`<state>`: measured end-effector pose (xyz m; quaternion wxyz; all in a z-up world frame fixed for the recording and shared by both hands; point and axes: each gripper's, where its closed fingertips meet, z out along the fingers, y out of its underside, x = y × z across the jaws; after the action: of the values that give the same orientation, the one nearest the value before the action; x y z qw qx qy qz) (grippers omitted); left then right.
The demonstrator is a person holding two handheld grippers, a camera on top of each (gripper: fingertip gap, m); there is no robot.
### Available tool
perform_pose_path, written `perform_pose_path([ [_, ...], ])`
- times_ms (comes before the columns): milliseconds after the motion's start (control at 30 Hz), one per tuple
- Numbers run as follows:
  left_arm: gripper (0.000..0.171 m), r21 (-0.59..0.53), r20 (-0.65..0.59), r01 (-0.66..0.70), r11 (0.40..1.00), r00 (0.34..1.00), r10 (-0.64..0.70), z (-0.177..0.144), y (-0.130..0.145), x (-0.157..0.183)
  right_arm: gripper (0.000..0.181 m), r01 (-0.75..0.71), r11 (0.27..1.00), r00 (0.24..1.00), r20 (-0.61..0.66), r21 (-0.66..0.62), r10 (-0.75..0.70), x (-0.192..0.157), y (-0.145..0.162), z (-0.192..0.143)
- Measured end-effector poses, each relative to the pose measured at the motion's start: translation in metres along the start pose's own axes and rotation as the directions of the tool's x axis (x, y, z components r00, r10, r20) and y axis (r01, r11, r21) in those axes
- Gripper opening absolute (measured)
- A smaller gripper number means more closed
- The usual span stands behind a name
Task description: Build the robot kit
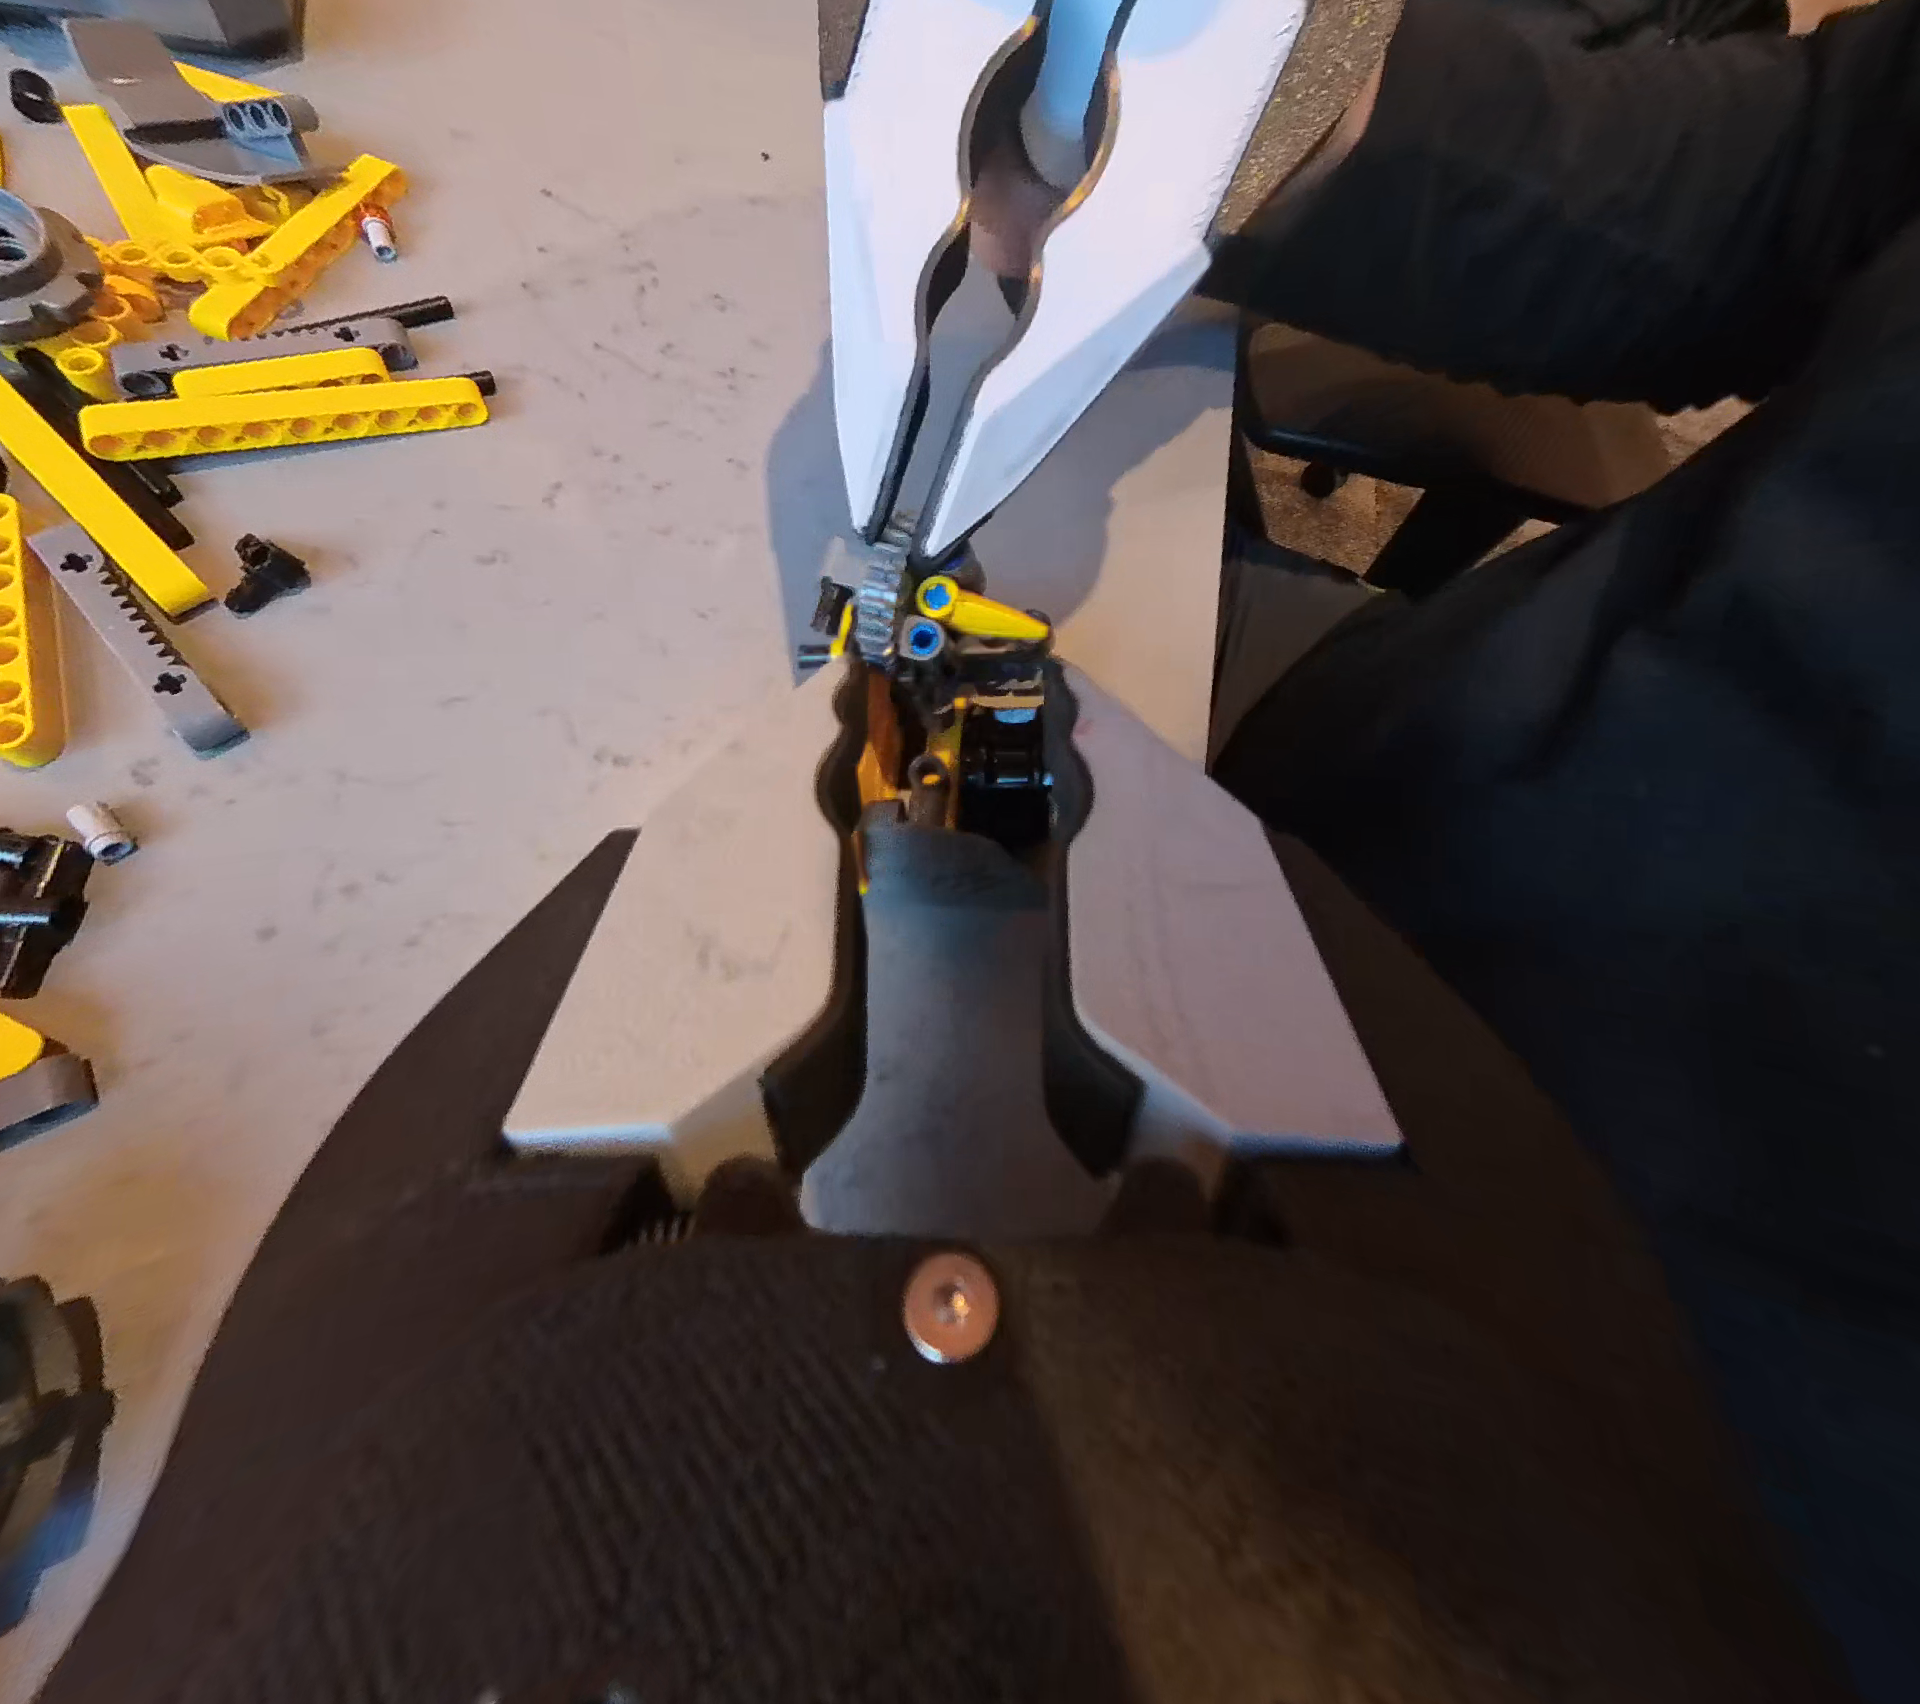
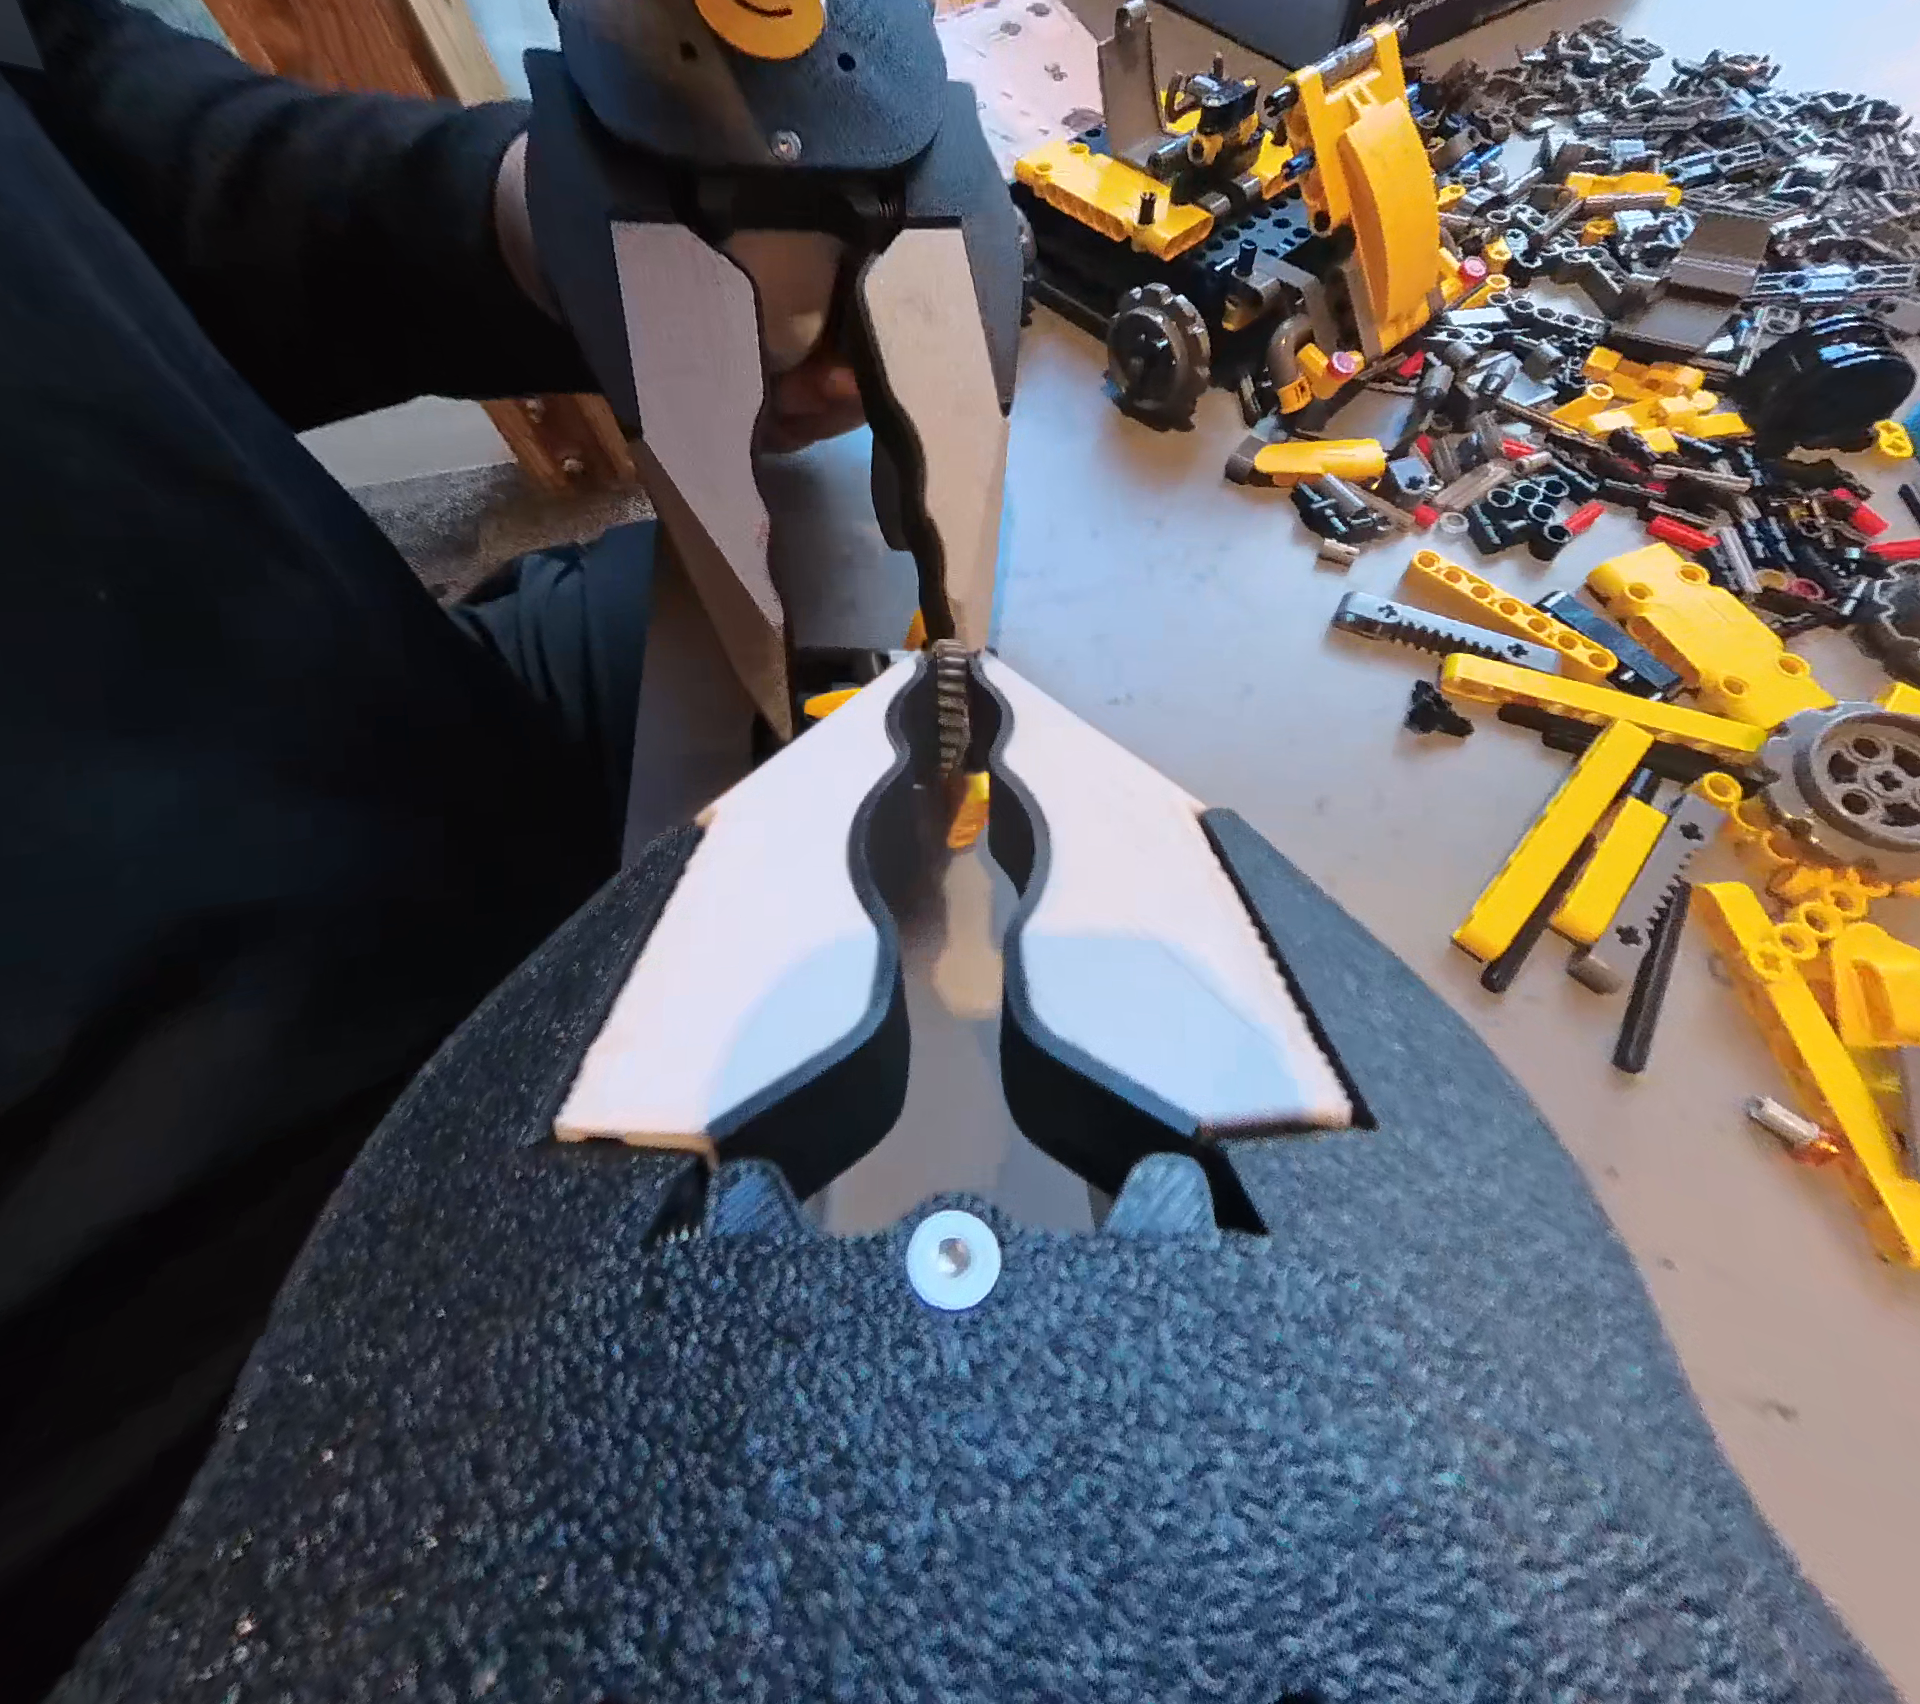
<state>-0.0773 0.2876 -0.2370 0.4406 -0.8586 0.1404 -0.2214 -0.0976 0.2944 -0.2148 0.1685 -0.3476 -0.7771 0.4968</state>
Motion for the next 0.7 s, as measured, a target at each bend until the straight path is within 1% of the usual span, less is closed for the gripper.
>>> perform_pose_path([
  [133, 0.032, 0.013, 0.015, 0.011, 1.0, 1.0, -0.012, 0.001, 0.0, -0.004, 0.004, -0.04, 0.999, 0.999, 0.013, -0.005, 0.04, 0.003, -0.003, 0.004],
  [233, 0.04, -0.015, 0.046, 0.021, 1.0, 0.999, -0.02, 0.002, 0.004, -0.009, 0.004, -0.102, 0.994, 0.995, 0.011, -0.026, 0.103, 0.011, 0.001, 0.009],
  [333, 0.042, -0.001, 0.063, 0.024, 1.0, 0.998, -0.024, -0.002, 0.002, -0.011, 0.004, -0.159, 0.987, 0.987, 0.025, 0.002, 0.159, 0.014, 0.0, 0.01],
  [400, 0.041, 0.024, 0.061, 0.032, 0.999, 0.998, -0.034, -0.006, -0.001, -0.011, 0.004, -0.18, 0.983, 0.983, 0.033, 0.038, 0.179, 0.014, -0.004, 0.008],
  [500, 0.042, 0.029, 0.067, 0.033, 0.999, 0.997, -0.035, -0.012, -0.002, -0.014, 0.004, -0.203, 0.974, 0.978, 0.059, 0.097, 0.198, 0.013, -0.013, 0.002],
  [600, 0.043, 0.057, 0.035, 0.035, 0.998, 0.999, -0.037, -0.016, -0.007, -0.011, 0.004, -0.208, 0.958, 0.975, 0.122, 0.196, 0.187, 0.006, -0.027, -0.003],
  [700, 0.031, 0.129, -0.017, 0.024, 0.991, 1.0, -0.022, -0.021, -0.02, 0.001, 0.004, -0.176, 0.926, 0.977, 0.178, 0.335, 0.121, -0.006, -0.045, -0.013],
])
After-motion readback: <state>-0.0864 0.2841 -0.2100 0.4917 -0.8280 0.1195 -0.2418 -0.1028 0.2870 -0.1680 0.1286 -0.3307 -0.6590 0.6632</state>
